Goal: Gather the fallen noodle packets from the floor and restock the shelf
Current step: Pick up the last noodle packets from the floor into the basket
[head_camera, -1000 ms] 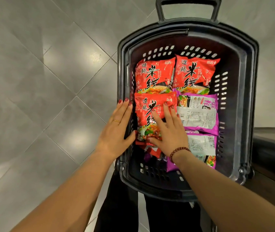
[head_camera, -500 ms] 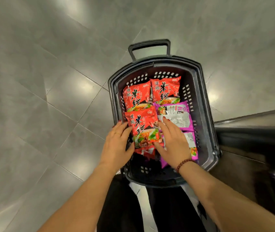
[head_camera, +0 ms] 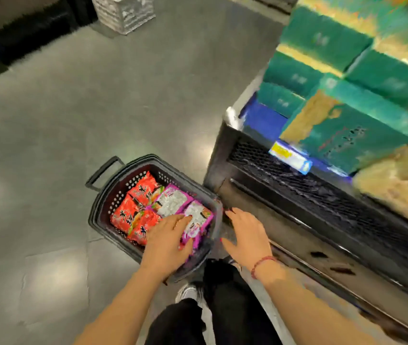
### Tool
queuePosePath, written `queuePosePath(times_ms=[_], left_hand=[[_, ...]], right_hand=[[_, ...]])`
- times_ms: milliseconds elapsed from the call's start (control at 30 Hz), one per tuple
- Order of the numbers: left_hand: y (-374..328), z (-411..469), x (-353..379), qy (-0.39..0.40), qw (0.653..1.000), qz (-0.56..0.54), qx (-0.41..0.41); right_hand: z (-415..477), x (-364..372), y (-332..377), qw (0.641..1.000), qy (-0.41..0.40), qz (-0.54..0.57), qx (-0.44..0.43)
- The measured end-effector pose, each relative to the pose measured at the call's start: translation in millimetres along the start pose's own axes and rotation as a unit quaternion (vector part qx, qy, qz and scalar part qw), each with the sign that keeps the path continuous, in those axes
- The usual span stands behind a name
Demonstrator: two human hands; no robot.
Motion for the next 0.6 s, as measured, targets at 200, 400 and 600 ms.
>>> queuePosePath(times_ms=[200, 400, 600], left_hand=[[-130, 9, 34, 0.102, 0.972, -0.02, 0.21], [-270, -34, 84, 0.148, 0.909, -0.05, 0.386], [-407, -139, 147, 0.211, 0.828, -0.067, 0.515]], right_hand=[[-116, -77, -86, 0.976, -0.086, -0.009, 0.198], [-262, -136, -149, 0.911, -0.183, -0.017, 0.37], [-444, -174, -189, 0.816, -0.252, -0.036, 0.52]])
Point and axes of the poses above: each hand's wrist, its own z-axis towards the middle knuckle, its own x-axis out of the palm, y = z × x, the point moved 8 cm from there along z, towards the middle knuckle, and after that the axes turned 13 degrees about -y, right-handed, at the moved point
